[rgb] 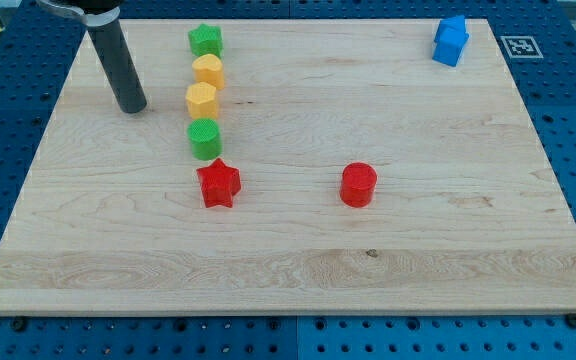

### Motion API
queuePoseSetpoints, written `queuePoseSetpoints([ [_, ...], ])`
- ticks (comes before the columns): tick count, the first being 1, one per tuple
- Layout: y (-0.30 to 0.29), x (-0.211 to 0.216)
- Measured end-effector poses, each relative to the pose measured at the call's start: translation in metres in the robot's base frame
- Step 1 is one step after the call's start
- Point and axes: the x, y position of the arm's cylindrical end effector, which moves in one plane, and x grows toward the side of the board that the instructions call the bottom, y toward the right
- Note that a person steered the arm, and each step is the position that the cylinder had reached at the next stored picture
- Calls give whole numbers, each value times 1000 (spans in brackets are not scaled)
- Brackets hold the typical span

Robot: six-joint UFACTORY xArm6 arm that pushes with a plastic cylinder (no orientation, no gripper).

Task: Separate the yellow hexagon from the vertical line of blocks

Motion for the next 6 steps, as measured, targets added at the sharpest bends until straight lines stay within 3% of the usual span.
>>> queuePoseSetpoints([
  [2,26,-2],
  [6,166,-2],
])
